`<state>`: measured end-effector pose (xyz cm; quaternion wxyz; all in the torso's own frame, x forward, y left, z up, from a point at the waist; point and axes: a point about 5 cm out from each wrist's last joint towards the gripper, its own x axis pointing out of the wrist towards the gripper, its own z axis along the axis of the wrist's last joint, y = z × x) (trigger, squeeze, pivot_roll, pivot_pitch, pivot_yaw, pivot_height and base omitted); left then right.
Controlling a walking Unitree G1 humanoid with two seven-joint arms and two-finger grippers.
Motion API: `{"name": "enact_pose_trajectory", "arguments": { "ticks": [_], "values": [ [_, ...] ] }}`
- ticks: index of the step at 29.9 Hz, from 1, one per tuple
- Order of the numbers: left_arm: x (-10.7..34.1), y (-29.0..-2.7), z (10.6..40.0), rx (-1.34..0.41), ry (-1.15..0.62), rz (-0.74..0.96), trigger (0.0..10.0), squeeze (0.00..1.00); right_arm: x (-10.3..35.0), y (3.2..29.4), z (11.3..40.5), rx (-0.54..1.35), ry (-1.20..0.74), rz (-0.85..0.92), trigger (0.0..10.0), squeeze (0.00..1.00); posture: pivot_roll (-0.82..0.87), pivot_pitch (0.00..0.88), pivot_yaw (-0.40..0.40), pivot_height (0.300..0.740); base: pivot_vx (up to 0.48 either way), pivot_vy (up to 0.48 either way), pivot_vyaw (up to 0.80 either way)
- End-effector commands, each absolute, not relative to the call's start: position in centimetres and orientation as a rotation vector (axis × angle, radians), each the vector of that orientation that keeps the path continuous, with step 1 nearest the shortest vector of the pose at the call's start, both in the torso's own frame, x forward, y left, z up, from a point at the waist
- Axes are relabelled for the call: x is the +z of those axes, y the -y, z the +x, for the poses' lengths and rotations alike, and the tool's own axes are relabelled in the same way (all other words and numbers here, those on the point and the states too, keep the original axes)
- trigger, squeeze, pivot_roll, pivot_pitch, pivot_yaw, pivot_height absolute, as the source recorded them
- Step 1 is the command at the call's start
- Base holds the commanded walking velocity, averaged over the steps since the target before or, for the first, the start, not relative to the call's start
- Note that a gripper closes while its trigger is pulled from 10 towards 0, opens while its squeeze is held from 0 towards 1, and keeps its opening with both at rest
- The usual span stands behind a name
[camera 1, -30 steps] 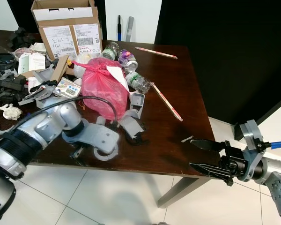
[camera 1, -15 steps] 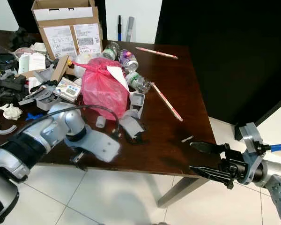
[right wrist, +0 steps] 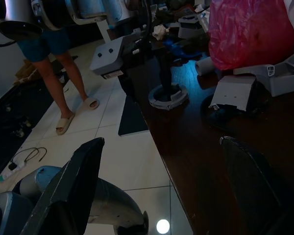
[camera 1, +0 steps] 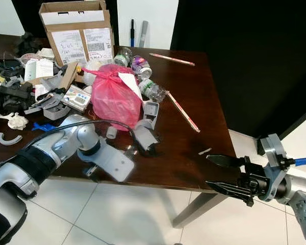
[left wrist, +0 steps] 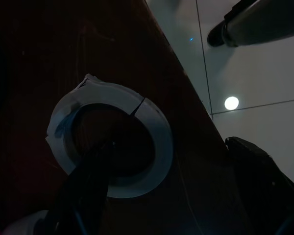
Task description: Picking trash to rubbish bin
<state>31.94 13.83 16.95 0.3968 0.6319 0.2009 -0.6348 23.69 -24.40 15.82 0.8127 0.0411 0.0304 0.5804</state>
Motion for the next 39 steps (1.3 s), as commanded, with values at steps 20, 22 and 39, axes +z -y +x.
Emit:
{"name": "enact_pose_trajectory", "arguments": {
  "ticks": [20, 22, 39],
  "values": [
    [13.2, -13.6, 30.4, -1.716, -0.612, 1.587, 0.0, 0.0, 15.7, 24.3, 23.7, 1.234, -0.069, 0.098, 10.0, 0.0, -0.02, 0.166, -0.023, 0.74, 0.0, 0.0, 0.0],
    [13.2, -13.5, 30.2, -1.725, -0.61, 1.577, 0.2, 0.0, 15.7, 24.3, 23.8, 1.234, -0.069, 0.096, 10.0, 0.0, -0.02, 0.165, -0.024, 0.74, 0.0, 0.0, 0.0],
    [18.7, -11.2, 31.6, -1.646, -0.289, 1.144, 6.6, 0.0, 15.5, 24.0, 24.1, 1.237, -0.059, 0.102, 10.0, 0.0, -0.02, 0.144, -0.018, 0.74, 0.0, 0.0, 0.0]
  ]
}}
